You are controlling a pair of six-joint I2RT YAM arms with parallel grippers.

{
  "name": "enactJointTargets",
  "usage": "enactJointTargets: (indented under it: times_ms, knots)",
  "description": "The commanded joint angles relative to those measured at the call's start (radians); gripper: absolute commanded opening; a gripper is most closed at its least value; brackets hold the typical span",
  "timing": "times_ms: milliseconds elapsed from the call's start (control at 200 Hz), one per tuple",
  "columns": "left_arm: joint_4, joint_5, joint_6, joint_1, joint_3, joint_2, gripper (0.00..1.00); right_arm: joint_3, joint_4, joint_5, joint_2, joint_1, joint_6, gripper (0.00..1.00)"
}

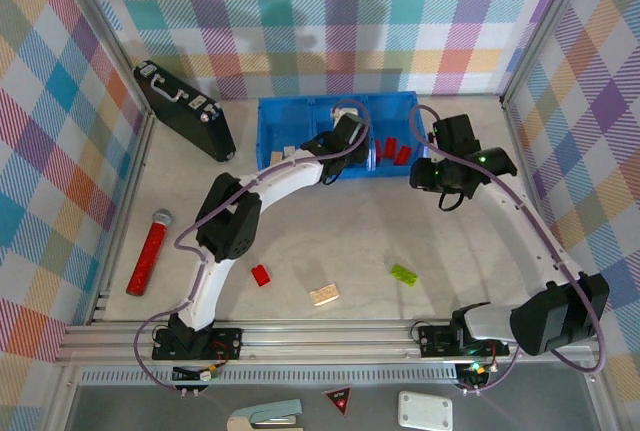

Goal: Sort the legos into containers by color
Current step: Place the lego in the container.

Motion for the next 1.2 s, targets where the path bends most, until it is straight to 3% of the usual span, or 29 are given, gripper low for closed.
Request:
enactJointTargets:
  times_ms: [0,665,1195]
  knots:
    - [0.069,-0.051,0.022,0.028,0.063,0.05,0.62,-0.013,-0.025,0.013,-0.024,0.004,0.012,0.44]
    - [0.052,-0.085,0.013,0.081,0.344,0.317,0.65,-0.042,-0.015,-0.014,-0.025,0.004,0.021,0.44]
    - [0.028,-0.046,0.013,0.081,0.291,0.216,0.73,-0.041,-0.031,-0.009,-0.042,0.004,0.024,0.44]
